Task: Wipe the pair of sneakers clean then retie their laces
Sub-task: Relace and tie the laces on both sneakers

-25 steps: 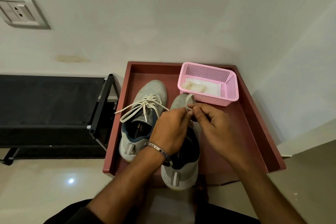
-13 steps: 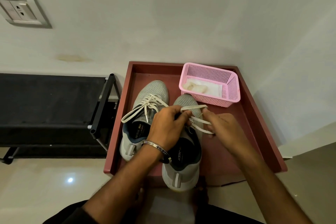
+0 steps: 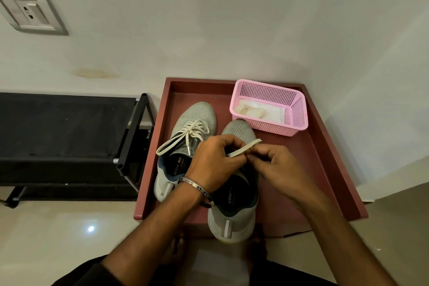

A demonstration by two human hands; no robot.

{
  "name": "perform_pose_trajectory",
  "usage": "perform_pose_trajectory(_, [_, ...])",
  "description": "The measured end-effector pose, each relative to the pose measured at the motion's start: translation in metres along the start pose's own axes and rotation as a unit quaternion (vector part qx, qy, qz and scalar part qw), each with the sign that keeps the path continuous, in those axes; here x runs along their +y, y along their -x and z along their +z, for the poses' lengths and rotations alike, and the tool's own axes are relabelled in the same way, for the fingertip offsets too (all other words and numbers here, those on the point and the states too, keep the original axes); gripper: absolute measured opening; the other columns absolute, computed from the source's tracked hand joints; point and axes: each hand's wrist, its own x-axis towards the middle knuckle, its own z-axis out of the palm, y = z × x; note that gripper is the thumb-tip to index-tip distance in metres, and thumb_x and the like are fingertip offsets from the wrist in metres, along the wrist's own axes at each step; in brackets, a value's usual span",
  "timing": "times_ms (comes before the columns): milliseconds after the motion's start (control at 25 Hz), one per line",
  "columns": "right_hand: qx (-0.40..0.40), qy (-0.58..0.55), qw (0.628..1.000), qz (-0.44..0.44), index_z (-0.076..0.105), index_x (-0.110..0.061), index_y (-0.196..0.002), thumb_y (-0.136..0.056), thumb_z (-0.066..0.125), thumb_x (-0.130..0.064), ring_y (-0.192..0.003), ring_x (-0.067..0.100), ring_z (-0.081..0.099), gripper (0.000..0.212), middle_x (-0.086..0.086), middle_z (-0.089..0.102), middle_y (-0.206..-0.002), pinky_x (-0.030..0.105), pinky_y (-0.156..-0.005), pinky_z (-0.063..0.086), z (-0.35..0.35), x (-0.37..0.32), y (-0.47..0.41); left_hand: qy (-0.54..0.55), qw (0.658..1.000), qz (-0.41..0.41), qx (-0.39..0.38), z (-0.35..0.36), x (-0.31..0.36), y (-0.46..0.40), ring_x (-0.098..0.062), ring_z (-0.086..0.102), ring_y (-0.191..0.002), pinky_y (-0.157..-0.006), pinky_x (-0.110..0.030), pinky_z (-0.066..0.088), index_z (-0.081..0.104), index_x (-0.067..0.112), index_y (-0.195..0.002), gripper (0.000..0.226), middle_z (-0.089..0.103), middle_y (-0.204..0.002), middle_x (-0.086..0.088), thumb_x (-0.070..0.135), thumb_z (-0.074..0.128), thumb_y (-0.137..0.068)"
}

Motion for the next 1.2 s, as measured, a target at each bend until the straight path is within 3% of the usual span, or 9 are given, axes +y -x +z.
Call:
perform_pose_trajectory(200, [-0.018, -0.021, 1.0, 0.012, 0.074, -0.013, -0.097, -0.093, 0.063, -0.012, -0.065, 0.008, 0.063, 0.011, 0.005, 0.071, -0.084, 0.023, -0.059, 0.052, -0.001, -0.001, 0.002, -0.082, 0.994, 0.071, 0.016, -0.002, -0.002, 0.002, -0.002, 0.064, -0.068, -0.063, -0.018, 0.051, 0.071, 0.025, -0.092, 0.018, 0.07, -0.075, 0.011, 0.017, 0.072, -0.076])
perform_pose_trajectory(280, [0.006, 0.009, 1.0, 0.01, 0.073, -0.016, -0.095, -0.091, 0.066, -0.015, -0.068, 0.017, 0.064, 0.009, 0.004, 0.07, -0.09, 0.029, -0.06, 0.054, 0.0, -0.001, 0.001, -0.152, 0.982, 0.111, 0.031, -0.002, -0.001, 0.003, -0.002, 0.061, -0.067, -0.061, -0.014, 0.048, 0.07, 0.027, -0.098, 0.023, 0.069, -0.076, 0.012, 0.019, 0.072, -0.076])
perform_pose_trajectory(400, [0.02, 0.01, 1.0, 0.0, 0.073, -0.017, -0.094, -0.089, 0.067, -0.016, -0.066, 0.011, 0.062, 0.008, 0.001, 0.069, -0.092, 0.02, -0.055, 0.048, 0.0, -0.001, 0.002, -0.19, 0.972, 0.128, 0.05, -0.003, 0.002, 0.005, -0.002, 0.064, -0.072, -0.064, -0.016, 0.053, 0.071, 0.027, -0.101, 0.021, 0.072, -0.081, 0.01, 0.023, 0.073, -0.08])
perform_pose_trajectory(560, [0.014, -0.007, 1.0, -0.012, 0.073, -0.012, -0.094, -0.09, 0.067, -0.015, -0.074, 0.027, 0.068, 0.007, 0.005, 0.072, -0.087, 0.036, -0.06, 0.055, -0.001, -0.001, 0.001, -0.186, 0.972, 0.126, 0.066, -0.004, 0.003, 0.007, -0.006, 0.066, -0.077, -0.068, -0.027, 0.056, 0.073, 0.024, -0.097, 0.016, 0.073, -0.084, 0.007, 0.016, 0.071, -0.083])
perform_pose_trajectory(640, [0.008, -0.008, 1.0, -0.019, 0.072, -0.011, -0.092, -0.09, 0.067, -0.013, -0.065, 0.014, 0.066, 0.006, 0.005, 0.072, -0.082, 0.022, -0.053, 0.051, -0.001, 0.0, 0.001, -0.182, 0.975, 0.111, 0.067, -0.004, 0.002, 0.006, -0.007, 0.066, -0.077, -0.068, -0.03, 0.056, 0.073, 0.024, -0.095, 0.014, 0.072, -0.083, 0.007, 0.017, 0.07, -0.084])
perform_pose_trajectory(720, [0.016, -0.012, 1.0, -0.023, 0.072, -0.011, -0.089, -0.089, 0.068, -0.011, -0.063, 0.011, 0.065, 0.004, 0.004, 0.072, -0.08, 0.019, -0.055, 0.05, -0.001, 0.0, 0.001, -0.167, 0.98, 0.095, 0.059, -0.004, -0.001, 0.004, -0.006, 0.066, -0.077, -0.069, -0.032, 0.056, 0.074, 0.025, -0.093, 0.011, 0.073, -0.081, 0.007, 0.019, 0.071, -0.085])
perform_pose_trajectory(840, [0.028, 0.003, 0.999, -0.036, 0.072, -0.014, -0.087, -0.087, 0.069, -0.012, -0.073, 0.019, 0.069, 0.004, 0.001, 0.072, -0.081, 0.027, -0.064, 0.056, -0.001, 0.003, 0.0, -0.132, 0.987, 0.071, 0.052, -0.006, -0.003, 0.002, -0.004, 0.066, -0.078, -0.071, -0.03, 0.056, 0.075, 0.025, -0.092, 0.009, 0.073, -0.082, 0.008, 0.019, 0.072, -0.085])
perform_pose_trajectory(1040, [0.019, 0.019, 0.998, -0.054, 0.074, -0.018, -0.087, -0.086, 0.071, -0.012, -0.081, 0.013, 0.069, 0.007, -0.003, 0.071, -0.086, 0.031, -0.073, 0.059, -0.001, 0.002, 0.001, -0.182, 0.974, 0.091, 0.102, 0.006, -0.003, 0.004, -0.01, 0.058, -0.072, -0.064, -0.032, 0.053, 0.066, 0.018, -0.086, 0.011, 0.063, -0.081, 0.007, 0.02, 0.074, -0.078])
perform_pose_trajectory(1200, [0.018, -0.032, 0.999, -0.011, 0.073, -0.012, -0.088, -0.091, 0.065, -0.014, -0.08, 0.019, 0.068, 0.009, 0.008, 0.072, -0.085, 0.04, -0.078, 0.056, -0.003, 0.004, -0.002, -0.173, 0.97, 0.11, 0.13, 0.012, -0.003, 0.007, -0.015, 0.056, -0.073, -0.062, -0.037, 0.052, 0.06, 0.016, -0.09, 0.01, 0.059, -0.086, 0.003, 0.021, 0.067, -0.086])
